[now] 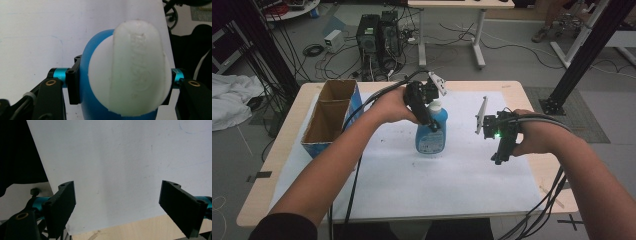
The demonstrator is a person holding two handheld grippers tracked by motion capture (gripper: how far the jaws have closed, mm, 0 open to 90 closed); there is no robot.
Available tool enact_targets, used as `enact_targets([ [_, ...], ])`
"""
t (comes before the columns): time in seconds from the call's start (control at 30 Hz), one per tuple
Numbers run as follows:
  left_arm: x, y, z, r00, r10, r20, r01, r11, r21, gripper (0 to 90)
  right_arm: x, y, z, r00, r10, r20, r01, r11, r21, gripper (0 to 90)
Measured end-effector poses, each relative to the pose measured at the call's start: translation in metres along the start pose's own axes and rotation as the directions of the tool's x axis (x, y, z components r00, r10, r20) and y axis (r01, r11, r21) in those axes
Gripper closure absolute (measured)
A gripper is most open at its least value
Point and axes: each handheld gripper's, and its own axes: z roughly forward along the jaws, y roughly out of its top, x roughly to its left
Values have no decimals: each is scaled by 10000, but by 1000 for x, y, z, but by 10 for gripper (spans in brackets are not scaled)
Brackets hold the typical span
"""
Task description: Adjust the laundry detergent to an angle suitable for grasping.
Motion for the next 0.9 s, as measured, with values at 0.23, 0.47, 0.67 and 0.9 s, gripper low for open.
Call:
enact_targets([
  [0.23, -1, -7, -2, 9991, 206, 366, -196, 9995, -260, 381, 1, -2, -1, 10000, 76, -26, -76, 10000, 46, 131],
  [0.47, -7, -13, -1, 9925, 1011, 683, -987, 9944, -385, 382, -1, 2, 1, 10000, -78, -32, 78, 10000, 39, 131],
  [0.67, -12, -16, 3, 9840, 1444, 1041, -1421, 9894, -290, 381, 1, 5, 1, 10000, 23, -53, -22, 9999, 123, 131],
  [0.9, -18, -22, 10, 9614, 2337, 1454, -2314, 9723, -330, 382, 1, 6, 2, 10000, -10, -61, 11, 9999, 133, 131],
])
